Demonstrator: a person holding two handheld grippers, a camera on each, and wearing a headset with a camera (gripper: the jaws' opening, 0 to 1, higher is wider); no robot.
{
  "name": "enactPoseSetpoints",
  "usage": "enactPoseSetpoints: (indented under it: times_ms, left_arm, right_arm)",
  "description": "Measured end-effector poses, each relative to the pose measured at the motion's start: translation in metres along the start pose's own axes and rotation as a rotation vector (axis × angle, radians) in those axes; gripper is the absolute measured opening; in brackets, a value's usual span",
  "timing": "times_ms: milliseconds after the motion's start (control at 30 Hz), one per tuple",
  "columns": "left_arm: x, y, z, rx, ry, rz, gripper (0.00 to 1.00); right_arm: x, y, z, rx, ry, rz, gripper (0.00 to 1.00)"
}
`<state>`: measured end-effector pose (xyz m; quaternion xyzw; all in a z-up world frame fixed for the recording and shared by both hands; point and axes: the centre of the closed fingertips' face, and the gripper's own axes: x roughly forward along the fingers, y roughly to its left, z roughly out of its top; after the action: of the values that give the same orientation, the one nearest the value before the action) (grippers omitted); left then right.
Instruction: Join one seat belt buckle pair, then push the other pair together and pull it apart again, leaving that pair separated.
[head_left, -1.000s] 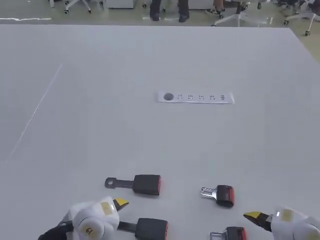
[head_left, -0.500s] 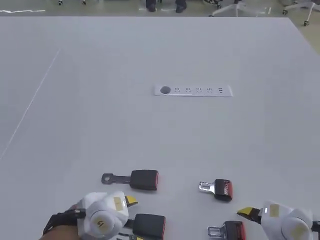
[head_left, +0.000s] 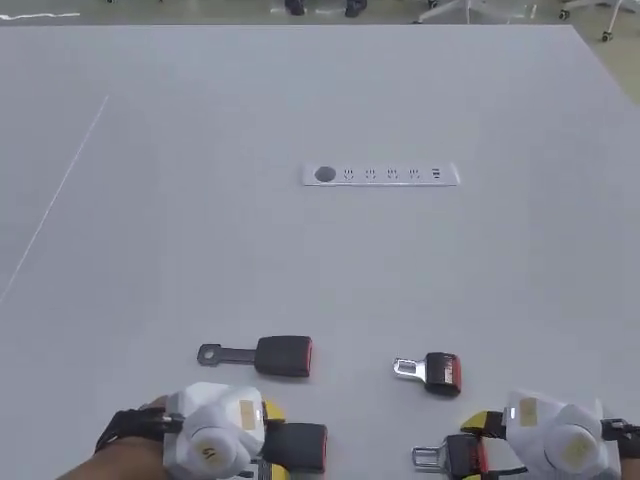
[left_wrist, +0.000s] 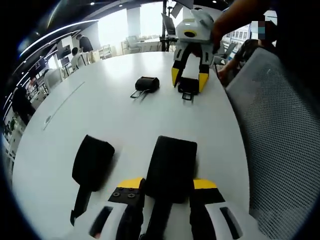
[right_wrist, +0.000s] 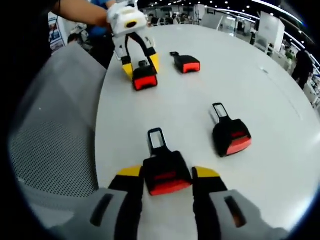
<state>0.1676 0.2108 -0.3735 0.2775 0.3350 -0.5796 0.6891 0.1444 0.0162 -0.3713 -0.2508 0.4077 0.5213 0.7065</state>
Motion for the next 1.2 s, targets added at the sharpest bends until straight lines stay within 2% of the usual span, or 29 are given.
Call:
enactPoseSetpoints:
  times_ms: [133,300,633,833,1200]
  left_arm:
    - [0.000,0.000,0.001,0.003,-0.004,-0.003,0.36]
    - [-0.001,0.000,0.001,0.007,0.004,-0.005,0.35]
    - [-0.001,0.000,0.001,0.032,0.047,-0.038,0.35]
    - [-0.001,0.000,0.000,0.003,0.057,-0.035,0.35]
    - [-0.001,0.000,-0.001,0.003,0.073,-0.035,0.35]
  right_arm:
    - [0.000,0.000,0.000,-0.002,-0.004,-0.003,0.39]
    - [0.001,0.000,0.000,-0.001,0.017,-0.009,0.39]
    - [0.004,0.001,0.004,0.011,0.048,-0.019,0.38]
    - [0.014,0.007,0.018,0.018,0.009,-0.019,0.38]
    - [0.033,0.016,0.047,0.001,-0.028,-0.012,0.38]
